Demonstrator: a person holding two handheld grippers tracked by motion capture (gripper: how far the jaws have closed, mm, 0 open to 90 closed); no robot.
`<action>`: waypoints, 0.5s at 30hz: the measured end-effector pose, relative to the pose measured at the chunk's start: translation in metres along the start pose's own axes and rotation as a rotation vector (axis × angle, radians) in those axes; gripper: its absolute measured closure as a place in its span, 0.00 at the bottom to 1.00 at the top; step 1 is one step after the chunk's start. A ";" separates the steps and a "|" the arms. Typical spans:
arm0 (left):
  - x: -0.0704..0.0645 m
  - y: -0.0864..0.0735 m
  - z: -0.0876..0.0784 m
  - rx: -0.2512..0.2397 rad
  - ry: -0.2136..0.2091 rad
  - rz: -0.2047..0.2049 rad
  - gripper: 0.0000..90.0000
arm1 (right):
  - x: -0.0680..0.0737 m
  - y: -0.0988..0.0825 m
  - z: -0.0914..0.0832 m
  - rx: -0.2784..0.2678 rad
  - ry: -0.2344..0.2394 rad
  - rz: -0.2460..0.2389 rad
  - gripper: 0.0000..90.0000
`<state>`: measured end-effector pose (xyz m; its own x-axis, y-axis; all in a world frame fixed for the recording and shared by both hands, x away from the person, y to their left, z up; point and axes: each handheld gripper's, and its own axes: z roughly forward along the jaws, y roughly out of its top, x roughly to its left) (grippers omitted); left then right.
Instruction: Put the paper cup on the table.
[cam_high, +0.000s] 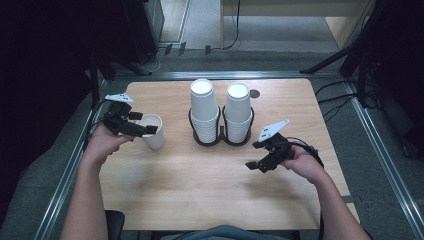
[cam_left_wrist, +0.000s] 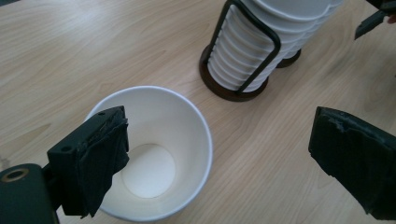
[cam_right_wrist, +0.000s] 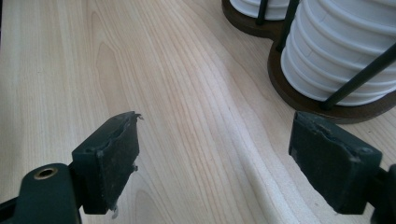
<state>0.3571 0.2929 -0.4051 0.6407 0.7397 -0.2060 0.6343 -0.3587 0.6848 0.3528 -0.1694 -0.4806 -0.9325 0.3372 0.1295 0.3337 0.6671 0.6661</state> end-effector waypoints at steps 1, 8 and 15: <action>-0.002 0.000 0.001 0.008 0.004 0.002 0.06 | 0.000 0.000 0.000 -0.002 -0.001 0.000 0.18; -0.013 0.002 0.007 0.019 -0.009 0.017 0.07 | 0.000 0.000 -0.002 -0.004 -0.001 0.002 0.18; -0.021 0.001 0.016 0.019 -0.019 0.032 0.07 | 0.000 0.000 -0.003 -0.007 -0.009 0.002 0.18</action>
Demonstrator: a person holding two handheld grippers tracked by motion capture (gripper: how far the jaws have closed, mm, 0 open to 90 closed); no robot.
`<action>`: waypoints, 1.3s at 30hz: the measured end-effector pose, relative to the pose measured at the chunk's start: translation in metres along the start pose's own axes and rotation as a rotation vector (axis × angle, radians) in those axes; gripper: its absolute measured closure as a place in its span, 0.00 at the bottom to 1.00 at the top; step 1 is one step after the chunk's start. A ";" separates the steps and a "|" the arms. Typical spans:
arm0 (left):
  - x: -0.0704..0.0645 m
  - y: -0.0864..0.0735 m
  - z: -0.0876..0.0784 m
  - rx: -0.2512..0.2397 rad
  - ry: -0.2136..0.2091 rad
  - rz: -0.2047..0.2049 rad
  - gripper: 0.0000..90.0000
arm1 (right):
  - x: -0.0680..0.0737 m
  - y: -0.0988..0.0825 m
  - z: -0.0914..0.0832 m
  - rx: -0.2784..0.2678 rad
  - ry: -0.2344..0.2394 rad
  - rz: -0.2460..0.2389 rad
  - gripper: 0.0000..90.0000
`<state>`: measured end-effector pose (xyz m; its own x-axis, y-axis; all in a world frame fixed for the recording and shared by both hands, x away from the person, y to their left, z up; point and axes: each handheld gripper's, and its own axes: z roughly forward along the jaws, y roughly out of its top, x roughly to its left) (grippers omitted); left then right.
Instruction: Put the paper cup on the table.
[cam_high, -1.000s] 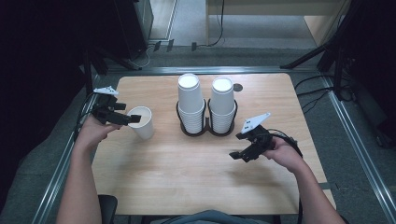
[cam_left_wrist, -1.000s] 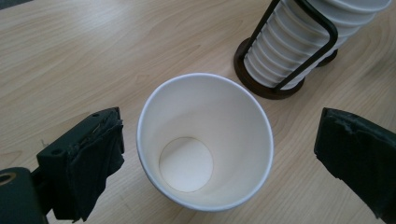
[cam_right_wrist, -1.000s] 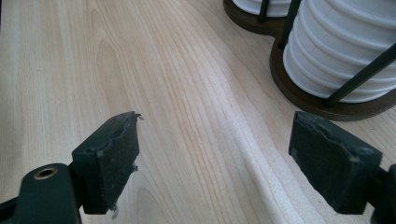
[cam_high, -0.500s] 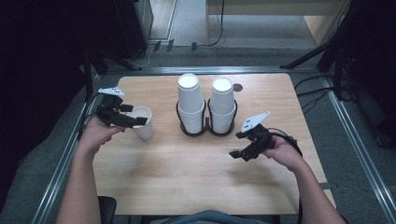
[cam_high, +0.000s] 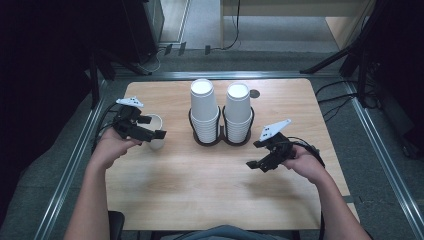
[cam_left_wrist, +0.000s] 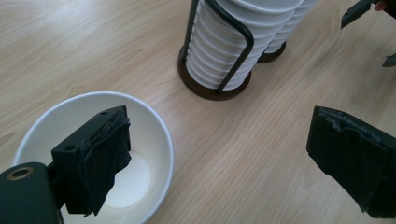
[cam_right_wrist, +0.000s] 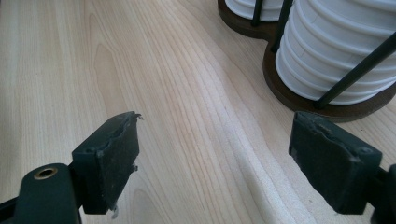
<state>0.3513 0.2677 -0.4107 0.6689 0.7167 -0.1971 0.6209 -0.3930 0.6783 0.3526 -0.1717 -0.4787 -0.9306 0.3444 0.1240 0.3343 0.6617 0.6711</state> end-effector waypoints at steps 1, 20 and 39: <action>-0.001 0.000 0.001 0.004 -0.001 0.004 0.07 | 0.000 0.000 0.000 -0.001 0.000 0.001 0.18; -0.034 0.003 0.039 0.019 -0.076 0.089 0.07 | 0.000 0.001 0.000 -0.014 -0.027 0.016 0.18; -0.057 -0.010 0.075 0.035 -0.116 0.160 0.07 | 0.002 0.001 0.001 -0.005 -0.017 0.005 0.18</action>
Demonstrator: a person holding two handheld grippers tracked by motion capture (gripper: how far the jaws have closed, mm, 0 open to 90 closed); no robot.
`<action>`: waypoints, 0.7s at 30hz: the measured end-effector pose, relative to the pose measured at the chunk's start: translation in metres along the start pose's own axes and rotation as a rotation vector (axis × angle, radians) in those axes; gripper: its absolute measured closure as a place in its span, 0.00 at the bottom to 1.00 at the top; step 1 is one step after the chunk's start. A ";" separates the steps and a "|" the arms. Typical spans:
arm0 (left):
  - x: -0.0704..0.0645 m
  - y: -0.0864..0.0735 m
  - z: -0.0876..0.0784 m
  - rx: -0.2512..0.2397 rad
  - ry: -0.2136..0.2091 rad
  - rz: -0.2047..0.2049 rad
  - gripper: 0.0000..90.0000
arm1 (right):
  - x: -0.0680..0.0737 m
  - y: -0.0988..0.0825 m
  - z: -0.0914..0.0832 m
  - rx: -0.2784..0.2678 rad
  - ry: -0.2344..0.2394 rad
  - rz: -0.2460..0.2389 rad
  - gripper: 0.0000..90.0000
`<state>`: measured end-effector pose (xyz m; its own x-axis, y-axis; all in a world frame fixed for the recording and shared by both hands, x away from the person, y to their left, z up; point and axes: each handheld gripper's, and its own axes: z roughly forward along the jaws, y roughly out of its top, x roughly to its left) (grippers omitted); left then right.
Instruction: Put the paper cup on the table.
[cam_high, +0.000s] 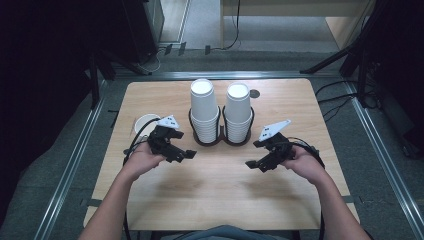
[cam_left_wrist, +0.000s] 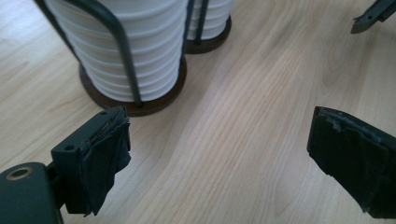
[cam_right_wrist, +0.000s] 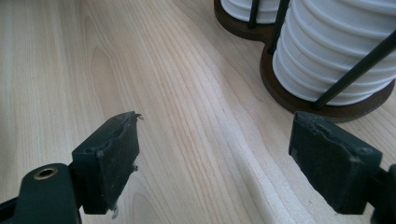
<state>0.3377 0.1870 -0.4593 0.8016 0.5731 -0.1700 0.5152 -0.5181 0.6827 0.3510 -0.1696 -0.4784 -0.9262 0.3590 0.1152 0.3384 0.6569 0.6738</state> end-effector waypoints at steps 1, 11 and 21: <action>-0.001 0.000 0.002 0.008 -0.003 0.009 0.07 | 0.001 0.000 0.000 0.001 -0.003 -0.003 0.18; -0.011 0.005 0.017 0.036 -0.012 0.054 0.07 | 0.004 0.002 0.002 0.004 0.001 -0.015 0.18; -0.023 0.013 0.035 0.015 -0.020 0.103 0.07 | 0.009 0.003 0.004 0.004 0.005 -0.014 0.18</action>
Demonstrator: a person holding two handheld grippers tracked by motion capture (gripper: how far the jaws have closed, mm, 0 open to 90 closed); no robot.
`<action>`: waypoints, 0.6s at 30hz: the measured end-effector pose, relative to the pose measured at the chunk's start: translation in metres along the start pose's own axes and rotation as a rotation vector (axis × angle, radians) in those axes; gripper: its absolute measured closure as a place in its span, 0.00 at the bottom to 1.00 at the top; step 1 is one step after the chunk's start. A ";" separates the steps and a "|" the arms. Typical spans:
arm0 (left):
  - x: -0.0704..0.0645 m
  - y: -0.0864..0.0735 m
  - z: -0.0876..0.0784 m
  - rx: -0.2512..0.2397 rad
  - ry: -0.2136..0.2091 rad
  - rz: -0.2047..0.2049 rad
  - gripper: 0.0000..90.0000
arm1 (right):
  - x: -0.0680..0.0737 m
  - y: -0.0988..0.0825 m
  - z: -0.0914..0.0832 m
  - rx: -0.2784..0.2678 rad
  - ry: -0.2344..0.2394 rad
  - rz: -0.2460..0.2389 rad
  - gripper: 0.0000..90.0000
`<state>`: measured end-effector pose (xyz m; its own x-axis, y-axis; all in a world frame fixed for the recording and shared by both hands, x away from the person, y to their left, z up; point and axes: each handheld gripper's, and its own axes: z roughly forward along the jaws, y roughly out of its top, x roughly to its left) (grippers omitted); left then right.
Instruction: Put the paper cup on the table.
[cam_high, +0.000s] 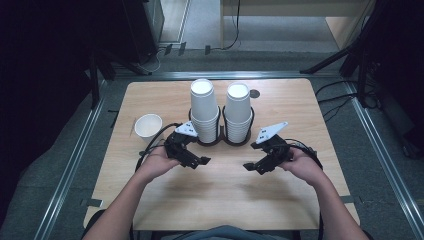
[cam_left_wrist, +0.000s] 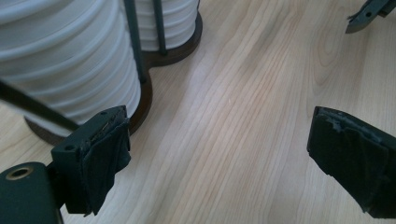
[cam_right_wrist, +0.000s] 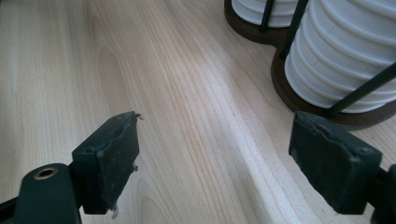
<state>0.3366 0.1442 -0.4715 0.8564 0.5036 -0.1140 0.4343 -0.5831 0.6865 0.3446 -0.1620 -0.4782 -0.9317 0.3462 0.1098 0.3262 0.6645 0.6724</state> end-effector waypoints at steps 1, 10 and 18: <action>-0.001 0.000 0.002 0.002 0.000 0.002 0.07 | 0.000 0.000 0.000 -0.001 0.001 0.001 0.18; -0.005 0.004 0.013 0.022 0.001 0.005 0.07 | 0.005 0.002 0.005 -0.008 0.008 0.000 0.18; -0.009 0.008 0.021 0.014 -0.011 -0.004 0.07 | 0.008 0.003 0.008 -0.001 0.009 -0.008 0.18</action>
<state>0.3379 0.1217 -0.4796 0.8577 0.4988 -0.1248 0.4415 -0.5901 0.6760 0.3394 -0.1519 -0.4814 -0.9357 0.3348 0.1112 0.3186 0.6664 0.6741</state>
